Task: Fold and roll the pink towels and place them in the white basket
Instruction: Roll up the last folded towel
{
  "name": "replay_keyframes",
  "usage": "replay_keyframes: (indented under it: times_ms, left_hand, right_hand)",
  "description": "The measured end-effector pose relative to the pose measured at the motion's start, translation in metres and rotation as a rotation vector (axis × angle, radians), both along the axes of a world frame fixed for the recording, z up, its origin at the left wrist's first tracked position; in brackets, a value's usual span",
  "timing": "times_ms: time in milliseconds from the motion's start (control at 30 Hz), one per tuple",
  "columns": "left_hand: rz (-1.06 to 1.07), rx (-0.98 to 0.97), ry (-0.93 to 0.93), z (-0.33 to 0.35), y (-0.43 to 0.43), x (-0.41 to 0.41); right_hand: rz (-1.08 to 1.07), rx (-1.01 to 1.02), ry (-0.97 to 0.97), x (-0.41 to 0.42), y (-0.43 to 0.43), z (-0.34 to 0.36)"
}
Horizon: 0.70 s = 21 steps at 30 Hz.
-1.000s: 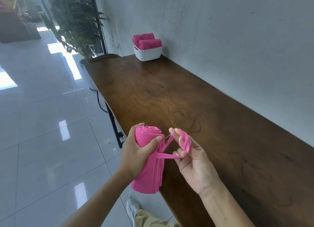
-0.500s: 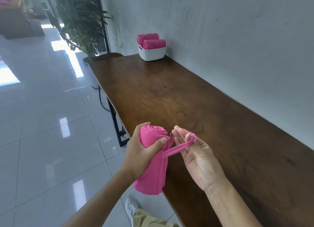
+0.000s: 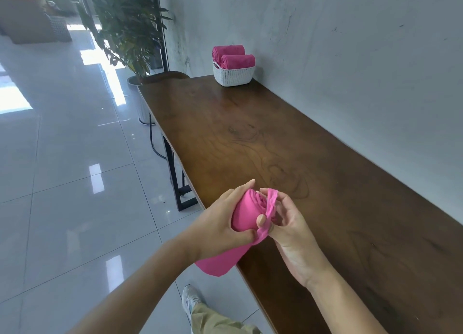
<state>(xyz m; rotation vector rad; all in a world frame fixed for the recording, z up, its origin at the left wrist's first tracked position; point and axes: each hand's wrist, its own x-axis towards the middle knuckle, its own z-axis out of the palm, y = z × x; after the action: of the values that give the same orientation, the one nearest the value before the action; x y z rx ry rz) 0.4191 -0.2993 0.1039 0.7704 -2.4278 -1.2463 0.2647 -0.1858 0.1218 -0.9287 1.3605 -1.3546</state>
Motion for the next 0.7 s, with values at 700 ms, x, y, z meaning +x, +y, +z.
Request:
replay_keyframes:
  times_ms: [700]
  left_hand:
    - [0.071,0.005,-0.043,-0.030,-0.115,0.041]
  right_hand:
    - [-0.096,0.107,-0.067,-0.012,-0.118,-0.011]
